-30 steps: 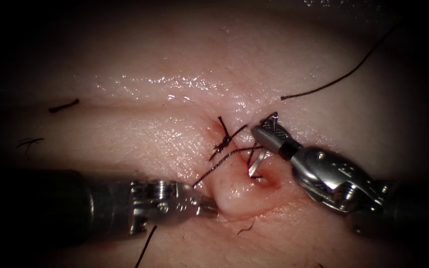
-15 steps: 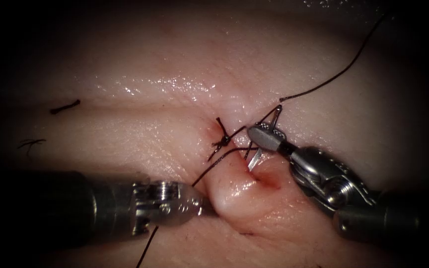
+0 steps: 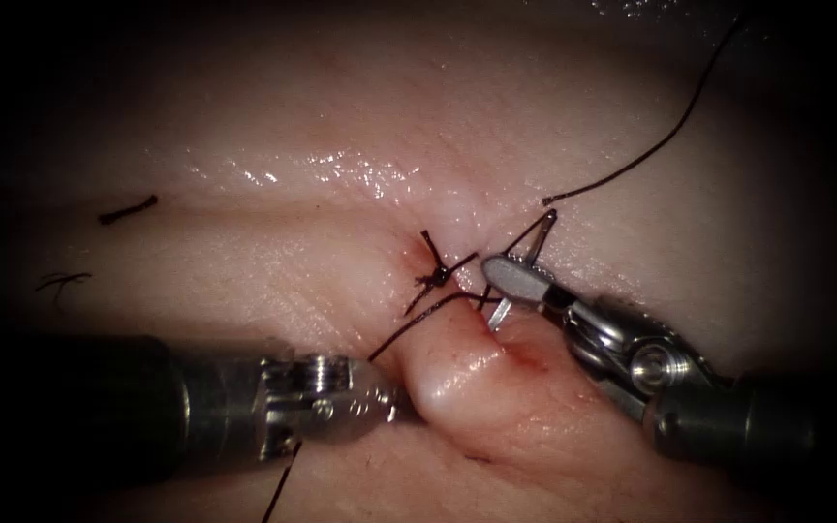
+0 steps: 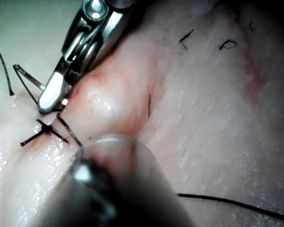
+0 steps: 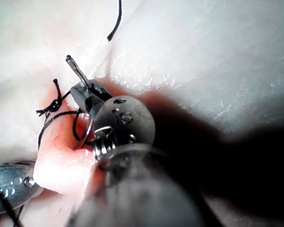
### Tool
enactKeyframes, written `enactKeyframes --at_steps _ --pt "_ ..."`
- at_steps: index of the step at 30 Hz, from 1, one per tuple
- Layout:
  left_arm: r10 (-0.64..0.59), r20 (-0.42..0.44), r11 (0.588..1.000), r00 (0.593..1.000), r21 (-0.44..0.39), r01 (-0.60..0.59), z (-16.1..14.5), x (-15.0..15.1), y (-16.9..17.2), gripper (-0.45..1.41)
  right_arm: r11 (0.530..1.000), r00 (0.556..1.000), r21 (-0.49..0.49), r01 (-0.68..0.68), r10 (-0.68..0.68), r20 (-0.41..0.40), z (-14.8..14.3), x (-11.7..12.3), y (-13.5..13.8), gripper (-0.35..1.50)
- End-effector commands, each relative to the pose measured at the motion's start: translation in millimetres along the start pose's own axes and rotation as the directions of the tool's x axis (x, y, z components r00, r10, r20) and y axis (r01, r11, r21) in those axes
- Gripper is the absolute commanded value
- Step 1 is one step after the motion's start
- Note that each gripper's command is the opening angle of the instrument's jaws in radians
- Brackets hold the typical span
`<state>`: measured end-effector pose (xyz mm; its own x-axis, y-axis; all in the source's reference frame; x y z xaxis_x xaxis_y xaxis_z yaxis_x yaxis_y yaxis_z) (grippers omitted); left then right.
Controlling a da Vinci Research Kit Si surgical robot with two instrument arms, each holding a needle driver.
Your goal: Wound Closure
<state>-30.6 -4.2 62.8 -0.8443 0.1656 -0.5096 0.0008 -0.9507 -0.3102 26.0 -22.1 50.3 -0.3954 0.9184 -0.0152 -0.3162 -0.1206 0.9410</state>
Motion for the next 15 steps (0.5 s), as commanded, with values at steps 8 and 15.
enactKeyframes --at_steps 8,15 --pt "0.001 0.0 1.0 1.0 0.0 -0.001 0.8 0.0 0.1 0.09 0.956 0.959 0.079 -0.283 0.282 0.016 0.7 -1.1 -0.8 -0.35" --pt "0.002 0.0 1.0 1.0 -0.001 -0.002 0.7 -0.1 0.1 0.09 0.915 0.923 0.125 -0.383 0.382 0.04 0.7 -1.7 -2.2 -0.35"
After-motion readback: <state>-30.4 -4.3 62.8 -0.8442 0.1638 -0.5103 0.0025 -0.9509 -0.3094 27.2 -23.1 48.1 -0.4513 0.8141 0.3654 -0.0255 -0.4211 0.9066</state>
